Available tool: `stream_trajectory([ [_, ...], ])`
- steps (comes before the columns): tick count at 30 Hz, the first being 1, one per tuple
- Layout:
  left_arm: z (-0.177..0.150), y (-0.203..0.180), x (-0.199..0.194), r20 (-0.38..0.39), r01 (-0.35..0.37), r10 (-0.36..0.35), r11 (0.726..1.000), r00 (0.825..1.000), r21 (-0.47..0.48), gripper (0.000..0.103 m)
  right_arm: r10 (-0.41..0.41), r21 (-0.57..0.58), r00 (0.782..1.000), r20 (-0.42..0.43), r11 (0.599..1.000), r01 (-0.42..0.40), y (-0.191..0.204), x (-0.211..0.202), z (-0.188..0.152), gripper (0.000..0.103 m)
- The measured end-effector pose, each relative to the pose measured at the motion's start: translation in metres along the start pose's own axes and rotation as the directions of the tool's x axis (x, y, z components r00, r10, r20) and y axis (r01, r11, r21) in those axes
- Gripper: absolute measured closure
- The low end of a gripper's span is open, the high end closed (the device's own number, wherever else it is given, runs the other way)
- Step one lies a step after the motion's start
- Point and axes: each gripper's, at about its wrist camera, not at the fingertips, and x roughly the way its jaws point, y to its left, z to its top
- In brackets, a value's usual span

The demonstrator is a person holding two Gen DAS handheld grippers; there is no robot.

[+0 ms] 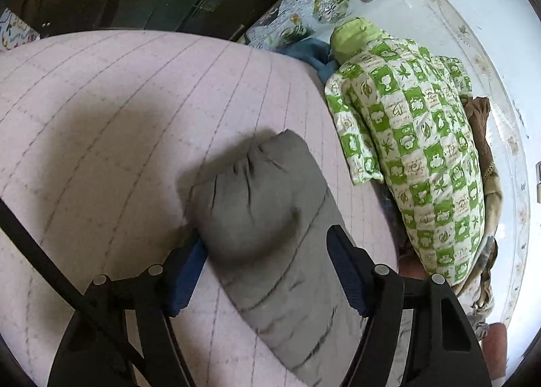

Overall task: Fold large clothes
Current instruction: 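Grasp the other sleeve cuff by the green pillow with the left gripper, then carry the sleeve across the jacket body with the left gripper and release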

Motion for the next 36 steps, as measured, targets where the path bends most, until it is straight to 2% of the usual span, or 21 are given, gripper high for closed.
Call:
stream_trajectory([
  [1,0.000,-0.001,0.001,0.018,-0.011,0.011,1.000,1.000,0.007,0.053,-0.002,0.002,1.000,0.003,1.000,0.002,0.000,0.001,0.000,0.048],
  [2,0.000,0.000,0.004,0.014,-0.021,0.021,1.000,1.000,0.010,0.080,-0.002,0.004,1.000,0.004,1.000,0.002,0.000,0.002,0.000,0.048],
  [3,0.000,0.003,0.009,-0.009,-0.011,0.011,1.000,1.000,0.001,0.083,-0.001,0.007,1.000,0.004,1.000,0.001,-0.001,0.003,0.000,0.048],
  [6,-0.001,0.005,0.006,0.014,0.007,-0.007,1.000,1.000,-0.014,0.087,0.001,0.021,1.000,0.005,1.000,-0.001,-0.003,0.003,0.000,0.048],
  [10,-0.001,-0.011,-0.009,0.039,0.031,-0.031,0.999,0.999,0.013,0.088,0.008,0.045,1.000,0.023,0.999,-0.009,-0.008,-0.001,0.002,0.048],
  [14,-0.004,-0.048,-0.041,0.076,0.069,-0.075,0.994,0.994,0.083,0.088,0.017,0.068,0.998,0.056,0.997,-0.021,-0.013,-0.010,0.004,0.048],
  [19,-0.019,-0.112,-0.092,0.102,0.128,-0.149,0.973,0.984,0.192,0.089,0.028,0.101,0.995,0.091,0.994,-0.037,-0.021,-0.021,0.008,0.048],
  [24,-0.045,-0.182,-0.140,0.096,0.167,-0.206,0.935,0.974,0.312,0.089,0.041,0.154,0.990,0.136,0.986,-0.062,-0.035,-0.037,0.012,0.048],
  [28,-0.075,-0.239,-0.169,0.069,0.190,-0.237,0.895,0.969,0.405,0.089,0.053,0.178,0.985,0.162,0.981,-0.082,-0.044,-0.048,0.015,0.048],
  [36,-0.147,-0.326,-0.203,-0.012,0.267,-0.304,0.815,0.952,0.514,0.089,0.038,0.210,0.976,0.216,0.974,-0.085,-0.070,-0.069,0.015,0.048],
])
